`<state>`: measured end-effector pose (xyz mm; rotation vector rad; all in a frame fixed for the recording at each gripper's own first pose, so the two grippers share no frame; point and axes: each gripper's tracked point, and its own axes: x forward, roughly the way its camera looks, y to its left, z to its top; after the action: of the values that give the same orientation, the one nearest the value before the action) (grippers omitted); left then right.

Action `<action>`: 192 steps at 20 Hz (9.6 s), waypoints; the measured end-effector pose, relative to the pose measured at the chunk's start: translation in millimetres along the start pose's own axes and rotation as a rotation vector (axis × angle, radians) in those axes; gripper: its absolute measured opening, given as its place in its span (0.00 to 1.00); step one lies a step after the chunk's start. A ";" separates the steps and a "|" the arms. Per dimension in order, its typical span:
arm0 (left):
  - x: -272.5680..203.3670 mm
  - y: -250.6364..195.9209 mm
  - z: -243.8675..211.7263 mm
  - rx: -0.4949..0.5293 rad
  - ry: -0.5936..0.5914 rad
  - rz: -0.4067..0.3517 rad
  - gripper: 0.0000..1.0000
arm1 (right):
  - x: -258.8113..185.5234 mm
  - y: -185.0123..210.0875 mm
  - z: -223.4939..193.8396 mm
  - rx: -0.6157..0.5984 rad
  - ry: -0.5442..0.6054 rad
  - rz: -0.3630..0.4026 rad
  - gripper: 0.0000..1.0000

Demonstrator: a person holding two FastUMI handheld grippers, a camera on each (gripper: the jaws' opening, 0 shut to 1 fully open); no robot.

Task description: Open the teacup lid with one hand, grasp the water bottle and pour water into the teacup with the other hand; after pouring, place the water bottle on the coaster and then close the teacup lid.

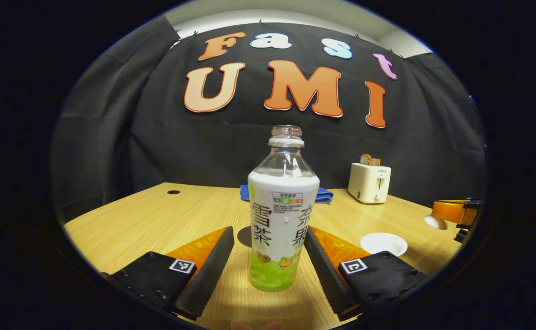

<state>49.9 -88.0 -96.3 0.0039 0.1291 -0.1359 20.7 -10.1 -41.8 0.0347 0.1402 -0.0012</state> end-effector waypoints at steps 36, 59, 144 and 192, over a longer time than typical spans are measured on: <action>13.8 -55.1 -3.0 1.191 0.172 -0.261 0.55 | -29.9 -46.7 -9.4 0.043 0.016 -0.059 0.16; 24.9 -59.7 3.8 1.954 0.179 -0.319 0.55 | -31.1 -55.3 -27.4 0.069 0.044 -0.046 0.16; 143.6 12.0 39.5 0.054 0.094 -0.174 0.53 | -8.6 -31.4 -30.6 0.007 0.127 -0.043 0.16; 120.6 17.5 15.7 0.112 0.054 -0.127 0.94 | 5.8 16.0 2.8 -0.014 0.060 0.062 0.16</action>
<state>172.8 -87.1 -96.3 0.1109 0.1754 -0.2702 26.9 5.8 -39.3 0.0247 0.1989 0.0628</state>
